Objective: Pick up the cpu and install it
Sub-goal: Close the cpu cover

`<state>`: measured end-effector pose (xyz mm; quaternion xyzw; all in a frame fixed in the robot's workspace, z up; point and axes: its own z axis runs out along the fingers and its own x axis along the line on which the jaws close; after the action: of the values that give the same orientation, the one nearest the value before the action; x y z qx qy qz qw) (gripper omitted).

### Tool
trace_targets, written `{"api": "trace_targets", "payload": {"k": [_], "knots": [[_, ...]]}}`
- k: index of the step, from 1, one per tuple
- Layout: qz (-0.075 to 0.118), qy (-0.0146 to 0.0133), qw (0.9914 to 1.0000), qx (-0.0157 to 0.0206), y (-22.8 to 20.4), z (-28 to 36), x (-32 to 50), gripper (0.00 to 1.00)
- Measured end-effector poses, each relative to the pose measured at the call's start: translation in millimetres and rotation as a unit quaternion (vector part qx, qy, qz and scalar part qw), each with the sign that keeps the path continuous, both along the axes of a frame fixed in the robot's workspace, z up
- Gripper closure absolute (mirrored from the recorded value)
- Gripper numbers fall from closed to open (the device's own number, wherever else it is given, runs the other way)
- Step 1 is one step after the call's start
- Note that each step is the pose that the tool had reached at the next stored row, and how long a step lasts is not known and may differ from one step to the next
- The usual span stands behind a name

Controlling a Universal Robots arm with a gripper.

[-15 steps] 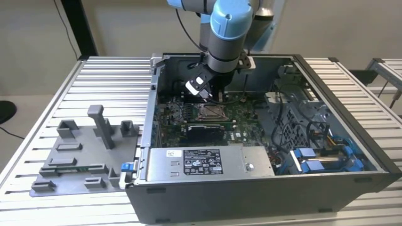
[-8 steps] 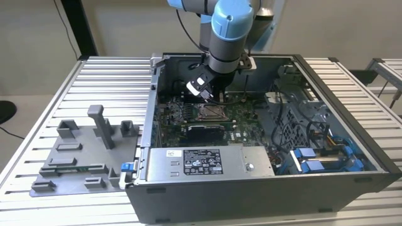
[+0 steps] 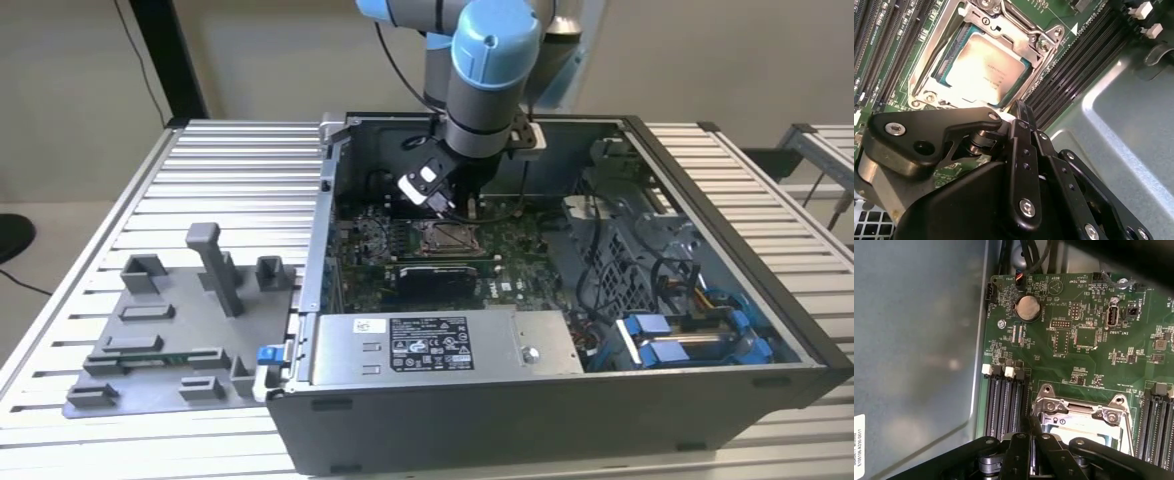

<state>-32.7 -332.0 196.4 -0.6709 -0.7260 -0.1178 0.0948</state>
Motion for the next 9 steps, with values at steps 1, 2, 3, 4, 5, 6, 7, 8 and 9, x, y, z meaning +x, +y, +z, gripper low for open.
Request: {"api": "trace_targets", "payload": {"k": [1,2,3,4,5,6,7,8,9], "knots": [[0.000,0.0000,1.00000,0.0000,0.0,-0.1,0.2,1.00],[0.000,0.0000,1.00000,0.0000,0.0,-0.2,0.3,1.00],[0.000,0.0000,1.00000,0.0001,0.0,-0.3,0.5,1.00],[0.000,0.0000,1.00000,0.0001,0.0,-0.3,0.6,1.00],[0.000,0.0000,1.00000,0.0000,0.0,-0.3,0.7,1.00],[0.000,0.0000,1.00000,0.0001,0.0,-0.3,0.8,1.00],[0.000,-0.0001,1.00000,0.0001,0.0,-0.3,0.9,1.00],[0.000,0.0000,1.00000,0.0001,0.0,-0.3,1.0,1.00],[0.000,0.0000,1.00000,0.0001,0.0,-0.3,1.1,1.00]]}}
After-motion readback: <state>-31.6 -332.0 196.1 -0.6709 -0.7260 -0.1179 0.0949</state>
